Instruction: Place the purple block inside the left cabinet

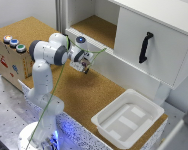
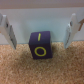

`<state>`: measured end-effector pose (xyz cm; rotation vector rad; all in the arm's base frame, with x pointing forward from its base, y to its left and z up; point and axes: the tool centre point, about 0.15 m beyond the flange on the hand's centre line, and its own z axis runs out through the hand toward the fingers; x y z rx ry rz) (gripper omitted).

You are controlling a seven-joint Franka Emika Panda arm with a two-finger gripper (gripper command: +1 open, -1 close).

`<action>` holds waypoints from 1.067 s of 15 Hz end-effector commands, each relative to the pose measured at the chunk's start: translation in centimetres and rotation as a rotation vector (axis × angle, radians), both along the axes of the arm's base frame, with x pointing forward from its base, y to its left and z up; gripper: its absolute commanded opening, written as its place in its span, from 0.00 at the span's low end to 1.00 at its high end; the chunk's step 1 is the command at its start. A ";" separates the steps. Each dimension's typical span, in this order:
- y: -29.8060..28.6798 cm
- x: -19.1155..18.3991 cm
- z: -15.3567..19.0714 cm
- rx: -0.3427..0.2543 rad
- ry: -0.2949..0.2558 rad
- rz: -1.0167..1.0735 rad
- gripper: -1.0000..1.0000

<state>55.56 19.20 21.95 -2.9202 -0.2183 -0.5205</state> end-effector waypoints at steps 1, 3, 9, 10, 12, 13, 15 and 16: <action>1.2 -0.1 -0.4 -0.137 0.071 -0.002 0.00; 1.1 -0.2 -0.8 -0.141 0.079 -0.007 0.00; 0.6 0.7 -0.3 -0.200 0.027 -0.029 0.00; 0.6 0.7 0.1 -0.210 0.016 -0.030 0.00; 0.5 0.4 1.6 -0.212 -0.005 -0.027 0.00; 0.5 -0.1 2.7 -0.215 -0.016 -0.028 0.00; 0.2 -1.7 6.8 -0.225 -0.059 -0.028 0.00; 0.0 -2.6 9.2 -0.230 -0.086 -0.031 0.00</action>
